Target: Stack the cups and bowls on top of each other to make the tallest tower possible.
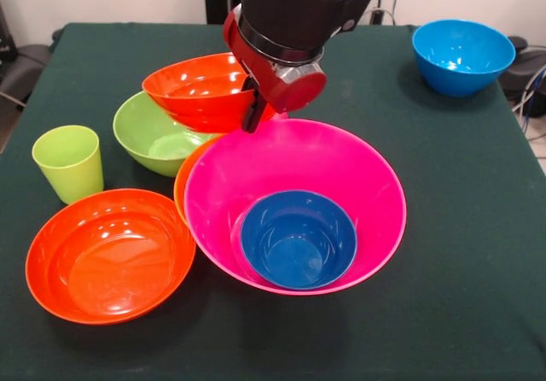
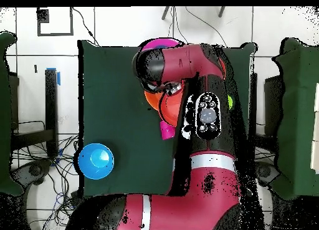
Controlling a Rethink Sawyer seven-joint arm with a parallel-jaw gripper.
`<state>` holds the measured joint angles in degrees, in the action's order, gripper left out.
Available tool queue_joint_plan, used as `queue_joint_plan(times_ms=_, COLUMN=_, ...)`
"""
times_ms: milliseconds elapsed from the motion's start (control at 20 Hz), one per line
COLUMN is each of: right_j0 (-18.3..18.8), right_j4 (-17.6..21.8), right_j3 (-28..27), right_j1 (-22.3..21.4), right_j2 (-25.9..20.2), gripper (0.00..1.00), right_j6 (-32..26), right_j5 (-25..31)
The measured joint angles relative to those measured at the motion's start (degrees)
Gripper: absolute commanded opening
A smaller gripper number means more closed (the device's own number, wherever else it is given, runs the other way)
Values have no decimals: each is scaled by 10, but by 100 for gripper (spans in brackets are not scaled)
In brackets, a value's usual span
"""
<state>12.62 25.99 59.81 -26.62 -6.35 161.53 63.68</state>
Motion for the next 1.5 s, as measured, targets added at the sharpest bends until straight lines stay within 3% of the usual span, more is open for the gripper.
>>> queue_joint_plan(times_ms=1500, right_j0=-23, right_j4=-48, right_j3=11, right_j1=-55, right_j2=32, gripper=0, right_j6=0, right_j5=0)
